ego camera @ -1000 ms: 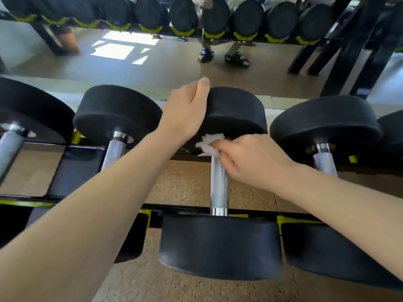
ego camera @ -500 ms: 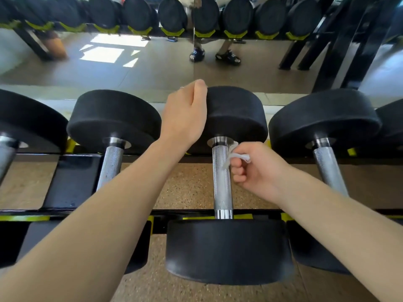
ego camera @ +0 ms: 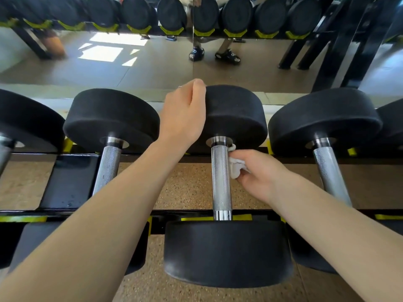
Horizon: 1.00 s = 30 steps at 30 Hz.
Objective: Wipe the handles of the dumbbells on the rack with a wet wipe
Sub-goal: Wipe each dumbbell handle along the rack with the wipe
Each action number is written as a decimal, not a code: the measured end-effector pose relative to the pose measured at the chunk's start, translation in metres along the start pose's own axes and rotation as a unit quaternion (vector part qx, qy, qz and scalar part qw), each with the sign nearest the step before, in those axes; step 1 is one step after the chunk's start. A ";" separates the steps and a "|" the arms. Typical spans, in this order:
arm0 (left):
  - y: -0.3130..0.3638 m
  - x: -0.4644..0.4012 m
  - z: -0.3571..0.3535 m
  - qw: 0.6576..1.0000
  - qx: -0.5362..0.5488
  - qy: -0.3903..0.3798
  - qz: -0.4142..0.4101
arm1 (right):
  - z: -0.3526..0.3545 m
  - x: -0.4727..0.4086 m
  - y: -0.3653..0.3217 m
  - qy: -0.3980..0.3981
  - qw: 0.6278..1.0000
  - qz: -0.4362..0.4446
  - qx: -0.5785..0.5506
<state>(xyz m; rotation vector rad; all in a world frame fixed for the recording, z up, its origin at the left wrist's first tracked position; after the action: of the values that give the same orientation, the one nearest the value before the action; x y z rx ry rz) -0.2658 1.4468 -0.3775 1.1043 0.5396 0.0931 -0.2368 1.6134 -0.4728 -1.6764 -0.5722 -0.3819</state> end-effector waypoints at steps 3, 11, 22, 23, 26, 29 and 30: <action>-0.001 0.000 -0.001 1.000 -0.006 0.000 0.002 | -0.009 -0.004 0.009 0.000 0.998 -0.055 -0.044; -0.002 -0.001 -0.001 1.000 -0.010 -0.003 -0.013 | -0.008 0.013 -0.013 -0.011 0.995 -0.037 -0.095; 0.000 -0.002 0.001 0.999 0.007 -0.012 -0.041 | -0.061 0.062 -0.040 0.028 0.494 0.521 0.696; 0.000 -0.002 0.001 0.999 0.004 -0.012 -0.039 | -0.063 0.057 -0.032 0.020 0.436 0.519 0.735; 0.000 -0.002 0.001 0.999 0.006 -0.016 -0.037 | -0.059 0.054 -0.029 0.019 0.388 0.516 0.763; 0.000 -0.001 0.001 0.999 0.010 -0.020 -0.034 | -0.048 0.059 -0.036 0.049 0.439 0.520 0.731; 0.000 -0.001 0.001 0.999 0.010 -0.018 -0.032 | -0.043 0.059 -0.037 0.063 0.472 0.511 0.716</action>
<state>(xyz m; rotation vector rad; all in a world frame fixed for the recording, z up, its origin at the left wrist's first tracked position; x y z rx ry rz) -0.2660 1.4458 -0.3765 1.1056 0.5442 0.0109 -0.2066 1.5845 -0.4019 -0.0378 0.3601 0.7606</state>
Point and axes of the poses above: each hand's wrist, its own x-axis away from the middle knuckle, its own z-axis out of the back of the hand, y = z × x, the point moved 6 cm from there along -x, towards the middle knuckle, and after that the axes turned 7 degrees about x, right-handed, at the moved point
